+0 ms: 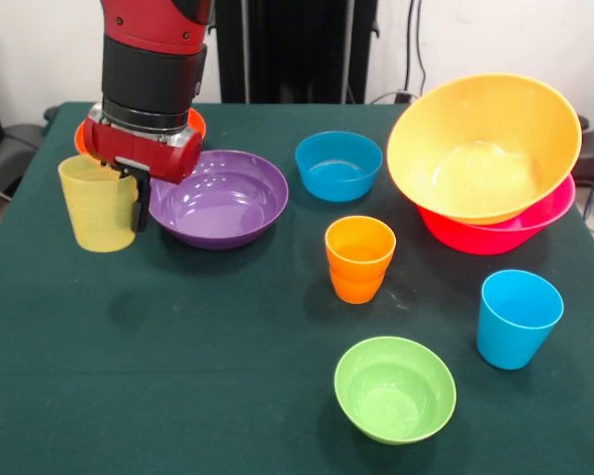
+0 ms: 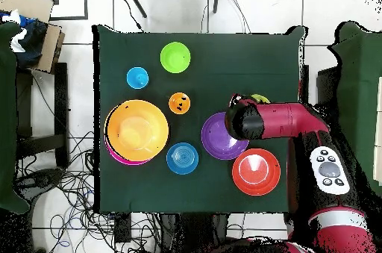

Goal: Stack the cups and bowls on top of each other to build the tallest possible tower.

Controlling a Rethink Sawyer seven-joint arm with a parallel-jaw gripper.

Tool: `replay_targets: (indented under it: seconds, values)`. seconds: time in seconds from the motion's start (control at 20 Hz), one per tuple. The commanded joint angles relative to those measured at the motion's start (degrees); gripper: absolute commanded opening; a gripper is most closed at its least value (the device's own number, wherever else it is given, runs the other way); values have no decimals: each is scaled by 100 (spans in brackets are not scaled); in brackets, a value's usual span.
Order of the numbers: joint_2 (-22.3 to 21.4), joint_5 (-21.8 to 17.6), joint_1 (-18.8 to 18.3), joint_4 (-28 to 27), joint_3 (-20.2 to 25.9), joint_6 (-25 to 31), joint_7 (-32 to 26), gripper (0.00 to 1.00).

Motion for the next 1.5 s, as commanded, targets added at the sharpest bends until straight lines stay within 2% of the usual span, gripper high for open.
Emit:
replay_targets:
  seconds: [0.05,0.1,0.15,0.35,0.85,1.2,1.5]
  values:
    - [56,412,98,198,391,1220,-503,0]
    - [97,682,-17,269,487,1286,-332,0]
    - [122,1170,114,239,330,1693,317,0]
    - [43,1261,334,295,178,1546,380,0]
    - [92,1395,375,262,54,1475,172,0]
    - [-381,1972,255,916,326,1817,127,0]
    - [-685,2324,240,1260,399,2005,83,0]
